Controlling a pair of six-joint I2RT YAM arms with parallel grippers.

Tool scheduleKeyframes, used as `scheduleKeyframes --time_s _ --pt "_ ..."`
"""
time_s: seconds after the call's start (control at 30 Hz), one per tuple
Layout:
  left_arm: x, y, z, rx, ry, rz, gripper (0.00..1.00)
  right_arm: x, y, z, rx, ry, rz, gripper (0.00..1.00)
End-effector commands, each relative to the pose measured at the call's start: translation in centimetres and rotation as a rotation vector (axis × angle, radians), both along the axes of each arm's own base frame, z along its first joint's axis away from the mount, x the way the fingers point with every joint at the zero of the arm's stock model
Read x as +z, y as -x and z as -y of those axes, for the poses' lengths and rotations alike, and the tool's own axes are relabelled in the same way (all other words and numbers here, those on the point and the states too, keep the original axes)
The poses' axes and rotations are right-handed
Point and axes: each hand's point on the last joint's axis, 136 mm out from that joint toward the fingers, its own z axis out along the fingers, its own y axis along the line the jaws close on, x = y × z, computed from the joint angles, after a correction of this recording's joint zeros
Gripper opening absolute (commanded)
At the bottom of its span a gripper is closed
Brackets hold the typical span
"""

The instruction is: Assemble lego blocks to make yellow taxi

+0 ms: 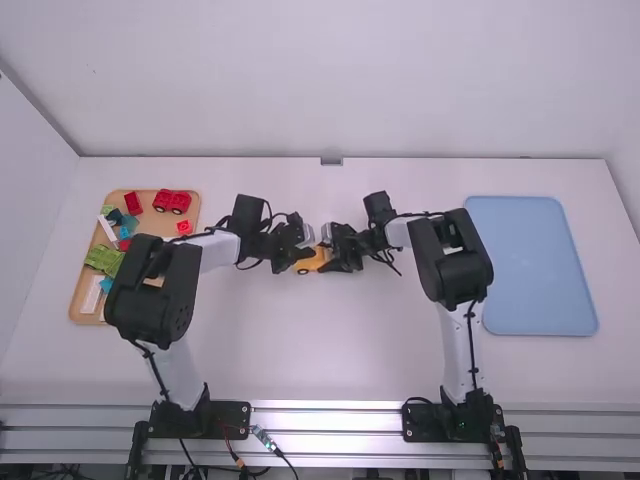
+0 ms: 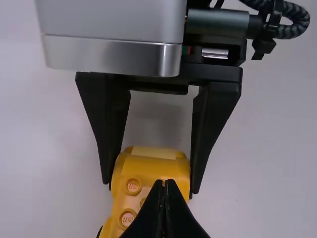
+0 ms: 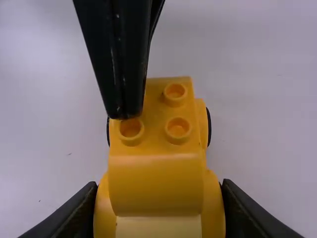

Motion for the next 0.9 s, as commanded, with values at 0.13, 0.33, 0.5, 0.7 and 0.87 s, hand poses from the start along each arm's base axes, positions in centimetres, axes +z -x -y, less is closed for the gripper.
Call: scheduleKeyframes --time_s 0.13,0.33,0.5,0.7,0.87 --pt "-5.8 0.3 -2.2 0.110 -0.141 -0.123 0.01 -1.4 -0.3 0.7 -0.030 0.057 -0.018 0.34" --pt "-7.2 0.1 -2.1 0.097 -0.156 -0.178 0.01 -1.5 -0.5 0.7 -0.033 0.062 -0.010 0.34" --pt "-7.3 0.8 -2.2 0.058 -0.178 -0.194 0.01 -1.3 -1.0 1.1 -0.048 0.061 -0.009 0.34" --pt "-7.3 0.5 -2.1 0.065 -0.172 -0.180 0.04 -1.3 -1.0 1.2 -0.046 0.061 -0.005 0.34" --pt "-5.2 -0.7 -1.9 0.066 -0.162 -0.164 0.38 -1.6 -1.1 1.3 -0.052 0.081 0.000 0.34"
